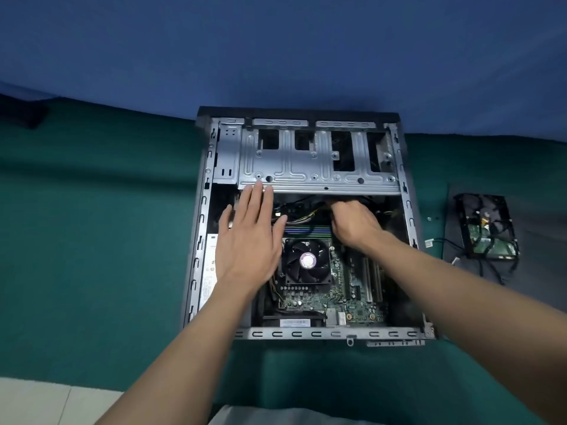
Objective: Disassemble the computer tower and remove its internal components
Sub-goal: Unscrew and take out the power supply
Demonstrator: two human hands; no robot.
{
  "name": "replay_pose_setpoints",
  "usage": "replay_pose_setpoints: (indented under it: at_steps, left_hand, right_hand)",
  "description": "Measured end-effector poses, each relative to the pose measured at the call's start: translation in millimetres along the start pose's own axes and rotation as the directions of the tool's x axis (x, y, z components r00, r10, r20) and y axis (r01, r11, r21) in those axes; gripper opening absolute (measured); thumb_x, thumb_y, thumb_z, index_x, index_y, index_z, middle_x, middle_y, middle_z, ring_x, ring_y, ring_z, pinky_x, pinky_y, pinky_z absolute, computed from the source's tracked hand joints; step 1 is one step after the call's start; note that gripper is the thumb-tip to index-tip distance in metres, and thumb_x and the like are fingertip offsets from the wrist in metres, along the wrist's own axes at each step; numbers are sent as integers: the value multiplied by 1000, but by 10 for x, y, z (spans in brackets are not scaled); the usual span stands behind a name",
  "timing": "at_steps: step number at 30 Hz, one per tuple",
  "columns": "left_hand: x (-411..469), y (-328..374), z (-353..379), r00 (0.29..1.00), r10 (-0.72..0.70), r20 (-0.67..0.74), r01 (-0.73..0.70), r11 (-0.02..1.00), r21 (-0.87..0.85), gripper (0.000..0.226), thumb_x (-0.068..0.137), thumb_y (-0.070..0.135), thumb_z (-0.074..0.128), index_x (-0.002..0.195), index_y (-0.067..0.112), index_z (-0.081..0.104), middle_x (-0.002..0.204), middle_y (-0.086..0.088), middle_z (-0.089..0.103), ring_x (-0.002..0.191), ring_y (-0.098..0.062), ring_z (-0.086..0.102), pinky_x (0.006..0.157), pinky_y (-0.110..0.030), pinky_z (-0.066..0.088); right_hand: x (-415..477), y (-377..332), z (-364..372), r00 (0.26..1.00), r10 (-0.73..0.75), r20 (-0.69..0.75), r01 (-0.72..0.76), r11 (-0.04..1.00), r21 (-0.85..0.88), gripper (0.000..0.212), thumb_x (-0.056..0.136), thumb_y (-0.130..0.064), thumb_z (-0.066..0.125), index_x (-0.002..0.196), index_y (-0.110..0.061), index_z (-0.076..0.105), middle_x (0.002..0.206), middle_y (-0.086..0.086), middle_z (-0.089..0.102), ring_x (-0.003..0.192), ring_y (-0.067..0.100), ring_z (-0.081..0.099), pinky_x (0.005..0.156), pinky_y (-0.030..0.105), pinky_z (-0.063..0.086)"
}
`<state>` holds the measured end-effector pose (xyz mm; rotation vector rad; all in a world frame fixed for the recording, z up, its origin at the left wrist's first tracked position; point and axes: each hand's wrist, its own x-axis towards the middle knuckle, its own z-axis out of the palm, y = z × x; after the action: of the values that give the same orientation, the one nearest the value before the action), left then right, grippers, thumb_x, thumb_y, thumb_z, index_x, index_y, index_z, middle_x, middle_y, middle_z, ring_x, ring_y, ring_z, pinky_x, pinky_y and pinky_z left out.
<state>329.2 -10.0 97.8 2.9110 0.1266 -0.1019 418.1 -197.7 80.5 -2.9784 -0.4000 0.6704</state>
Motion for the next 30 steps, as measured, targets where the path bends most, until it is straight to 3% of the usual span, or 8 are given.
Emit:
replay_pose_setpoints:
  at_steps: [8, 14, 18, 21, 23, 25, 27, 30]
  left_hand:
    - [-17, 19, -13, 1000, 1, -15, -1, 1000, -4, 57, 103, 44, 19, 154, 19, 11, 161, 1, 7, 148, -12, 1, 117, -40, 14]
    - [-24, 19, -8, 1000, -6, -21, 6, 1000, -6, 55, 104, 42, 21, 154, 19, 15, 161, 1, 9, 148, -11, 3, 115, -39, 16]
    - [-24, 20, -14, 1000, -12, -24, 11, 1000, -13, 55, 104, 42, 22, 154, 20, 13, 161, 2, 9, 148, -11, 3, 115, -39, 17]
    - [-24, 18, -13, 999, -19, -26, 19, 1000, -20, 55, 104, 41, 21, 154, 20, 12, 161, 2, 8, 148, -11, 3, 115, -40, 18]
    - [-28, 22, -4, 999, -23, -27, 22, 1000, -20, 55, 104, 42, 21, 154, 20, 11, 161, 3, 8, 148, -11, 3, 114, -40, 18]
    - [-21, 27, 3, 999, -24, -28, 24, 999, -21, 55, 104, 42, 21, 154, 21, 11, 161, 3, 9, 148, -11, 4, 114, -39, 18]
    - [-17, 28, 2, 999, -27, -28, 27, 999, -20, 55, 104, 41, 22, 154, 21, 12, 161, 3, 9, 148, -11, 5, 114, -39, 18]
    - [-23, 23, 0, 999, -33, -28, 33, 999, -14, 55, 104, 41, 22, 154, 21, 12, 161, 3, 9, 148, -11, 4, 114, -39, 19]
  right_hand:
    - [291, -35, 81, 999, -5, -40, 4, 1000, -29, 36, 88, -2, 41, 120, -6, 57, 114, 20, 60, 97, 39, 59, 77, 40, 49]
    - [379, -16, 76, 990, 6, 142, -2, 1000, -25, 23, 94, -1, 36, 111, 2, 51, 80, 10, 54, 62, 22, 52, 51, 28, 44]
    - [439, 61, -13, 958, -11, 286, 22, 999, -34, 35, 100, -18, 32, 130, -2, 39, 120, 20, 55, 102, 31, 58, 88, 38, 45]
    - [423, 23, 50, 973, -35, 230, 37, 999, -5, 26, 96, -9, 40, 120, 0, 44, 83, 7, 52, 67, 19, 53, 61, 28, 43]
    - [413, 28, 102, 976, 2, 218, -19, 997, 75, 24, 95, -7, 43, 118, -1, 43, 80, 4, 47, 64, 17, 50, 56, 24, 40]
    - [409, 126, 60, 968, 40, 249, -85, 982, 169, 24, 100, -17, 37, 119, -5, 43, 92, 5, 51, 85, 21, 58, 73, 28, 46]
    - [419, 193, -10, 973, 18, 231, -12, 1000, -28, 36, 103, -28, 27, 131, -9, 40, 126, 14, 50, 122, 27, 47, 104, 36, 35]
    - [443, 152, 112, 961, -86, 263, 100, 994, -41, 26, 100, -17, 38, 123, -6, 43, 106, 12, 56, 86, 21, 55, 80, 30, 47]
